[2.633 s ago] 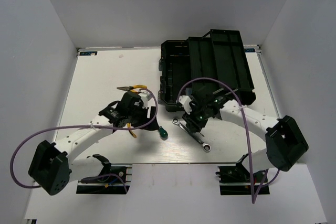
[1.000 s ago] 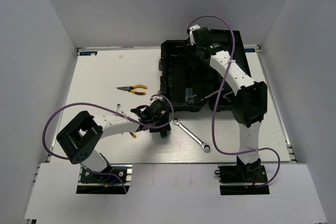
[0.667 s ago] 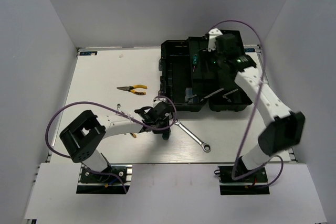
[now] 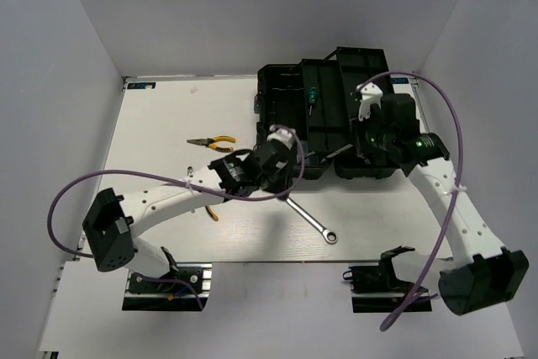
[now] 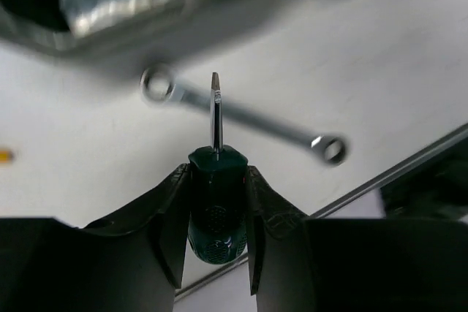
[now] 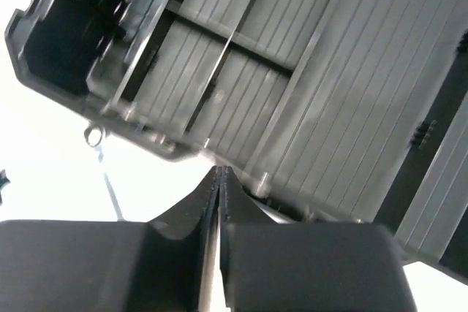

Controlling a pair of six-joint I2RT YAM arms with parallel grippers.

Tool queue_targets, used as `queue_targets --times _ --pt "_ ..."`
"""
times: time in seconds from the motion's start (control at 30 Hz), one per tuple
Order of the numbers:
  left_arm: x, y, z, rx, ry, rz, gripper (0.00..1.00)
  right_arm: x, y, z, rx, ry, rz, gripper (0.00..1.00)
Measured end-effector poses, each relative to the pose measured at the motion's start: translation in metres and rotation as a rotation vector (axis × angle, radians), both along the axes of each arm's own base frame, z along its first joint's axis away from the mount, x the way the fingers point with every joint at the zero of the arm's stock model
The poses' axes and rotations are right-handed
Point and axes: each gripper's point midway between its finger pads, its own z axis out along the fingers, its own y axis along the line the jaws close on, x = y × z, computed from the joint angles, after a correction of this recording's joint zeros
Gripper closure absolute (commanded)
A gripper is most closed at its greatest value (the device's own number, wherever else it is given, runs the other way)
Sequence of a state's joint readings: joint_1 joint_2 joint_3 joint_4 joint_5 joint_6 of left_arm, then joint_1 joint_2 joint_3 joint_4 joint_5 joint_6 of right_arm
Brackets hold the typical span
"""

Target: Sort the tools into containers

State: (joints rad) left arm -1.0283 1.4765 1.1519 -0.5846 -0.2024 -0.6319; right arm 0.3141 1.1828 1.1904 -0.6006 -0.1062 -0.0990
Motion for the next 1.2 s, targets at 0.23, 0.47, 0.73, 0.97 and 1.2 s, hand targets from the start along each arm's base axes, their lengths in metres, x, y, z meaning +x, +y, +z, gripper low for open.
queue_targets --times 0.23,0.47,0.73,0.97,1.2 --pt "0.081 -0.056 0.104 -0.171 -0.229 0.013 1.00 -0.057 0.007 -0.008 0.040 0.024 0.181 1.00" --pt "0.191 -0.127 0.100 -0.194 -0.308 0.038 1.00 -0.096 0.008 -0.035 0.046 0.111 0.272 1.00" --pt "0.242 -0.121 0.056 -0.119 -0.297 0.083 1.00 -0.122 0.004 -0.063 0.044 0.170 0.304 1.00" --pt "0.258 -0.109 0.063 -0.121 -0.330 0.120 1.00 -0.126 0.004 -0.072 0.042 0.191 0.306 0.80" --pt "0.263 -0.110 0.074 -0.139 -0.353 0.121 0.82 -0.128 0.005 -0.077 0.044 0.202 0.323 0.51"
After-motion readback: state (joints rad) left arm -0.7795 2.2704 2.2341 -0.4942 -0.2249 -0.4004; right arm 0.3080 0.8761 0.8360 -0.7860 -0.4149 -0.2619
